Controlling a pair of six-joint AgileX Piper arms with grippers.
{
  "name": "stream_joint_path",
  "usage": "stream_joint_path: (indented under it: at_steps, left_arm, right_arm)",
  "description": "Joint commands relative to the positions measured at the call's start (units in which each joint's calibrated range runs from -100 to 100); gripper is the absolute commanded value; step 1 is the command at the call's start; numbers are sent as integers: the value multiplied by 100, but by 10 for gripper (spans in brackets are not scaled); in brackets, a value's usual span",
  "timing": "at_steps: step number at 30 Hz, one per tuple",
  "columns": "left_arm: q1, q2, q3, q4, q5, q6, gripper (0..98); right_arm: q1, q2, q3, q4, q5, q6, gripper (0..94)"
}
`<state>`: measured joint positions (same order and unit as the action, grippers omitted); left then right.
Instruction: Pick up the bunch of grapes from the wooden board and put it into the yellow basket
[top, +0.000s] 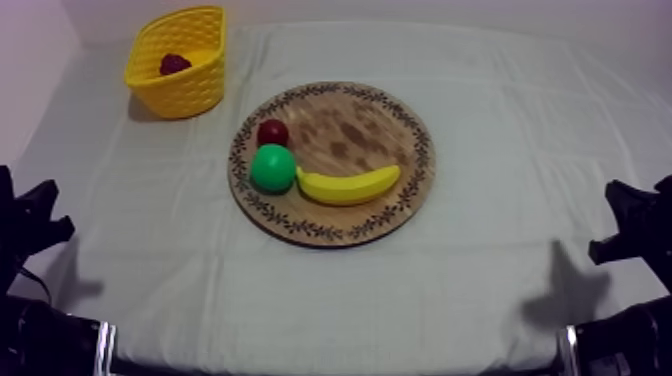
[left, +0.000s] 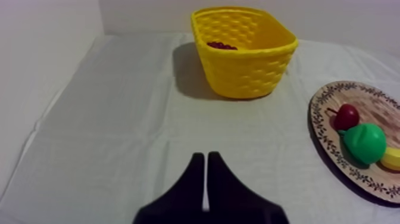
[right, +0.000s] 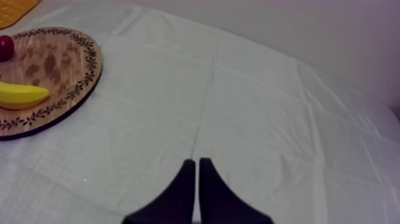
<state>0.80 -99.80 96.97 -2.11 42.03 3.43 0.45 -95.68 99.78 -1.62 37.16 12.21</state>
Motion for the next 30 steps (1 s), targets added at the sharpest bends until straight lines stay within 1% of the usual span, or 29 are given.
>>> stream_joint_path:
  at_steps: [1, 8, 9, 10, 12, 13, 15, 22, 30]
  left_arm:
    - [35, -3, 11, 8, -39, -25, 0]
    - [197, -18, 23, 17, -75, -325, 0]
    - [204, -18, 23, 17, -76, -303, 0]
    - [209, -19, 23, 17, -77, -205, 0]
    - [214, -19, 23, 18, -78, 128, 0]
    - [216, -19, 23, 18, -78, 225, 0]
    - [218, -20, 23, 18, -78, 272, 0]
    - [220, -20, 24, 14, -79, -155, 0]
    - [175, -20, 11, -9, -12, -351, 0]
  right_arm:
    - [0, 0, -1, -2, 1, -2, 5]
    - [0, 0, -1, -2, 1, -1, 5]
    - [0, 0, -1, -2, 1, 0, 5]
    - [0, 0, -1, -2, 1, -1, 5]
    - [0, 0, -1, -2, 1, -2, 5]
    - [0, 0, -1, -2, 1, -1, 5]
    - [0, 0, -1, -2, 1, -1, 5]
    - [0, 0, -1, -2, 1, -1, 5]
    - [0, 0, -1, -2, 1, -2, 5]
